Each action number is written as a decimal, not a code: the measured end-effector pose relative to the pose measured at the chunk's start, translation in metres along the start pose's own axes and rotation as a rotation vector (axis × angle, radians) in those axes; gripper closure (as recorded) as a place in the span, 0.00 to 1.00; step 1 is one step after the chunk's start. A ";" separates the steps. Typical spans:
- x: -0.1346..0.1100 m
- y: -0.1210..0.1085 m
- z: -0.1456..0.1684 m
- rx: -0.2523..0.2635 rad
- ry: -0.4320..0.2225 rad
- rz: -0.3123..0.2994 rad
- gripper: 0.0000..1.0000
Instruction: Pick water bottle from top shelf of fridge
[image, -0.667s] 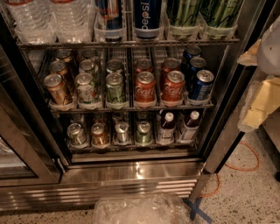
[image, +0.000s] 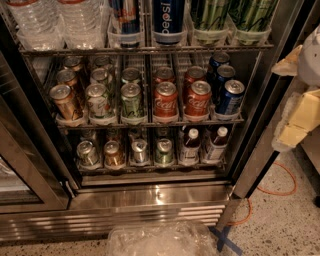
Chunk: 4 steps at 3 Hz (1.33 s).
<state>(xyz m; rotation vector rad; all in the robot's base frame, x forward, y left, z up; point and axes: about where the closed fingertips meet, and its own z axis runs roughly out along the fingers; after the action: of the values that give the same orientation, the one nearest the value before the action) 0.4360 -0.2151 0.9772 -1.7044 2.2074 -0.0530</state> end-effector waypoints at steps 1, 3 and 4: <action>0.001 -0.001 -0.006 0.006 -0.131 0.034 0.00; -0.004 0.001 -0.028 0.032 -0.500 0.127 0.00; -0.030 0.010 -0.056 0.022 -0.707 0.085 0.00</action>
Offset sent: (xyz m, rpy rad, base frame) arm -0.0113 0.0181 0.0542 0.7432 -0.1496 0.0127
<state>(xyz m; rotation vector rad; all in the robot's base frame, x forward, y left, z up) 0.4164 -0.1938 1.0343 -1.3305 1.7243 0.4709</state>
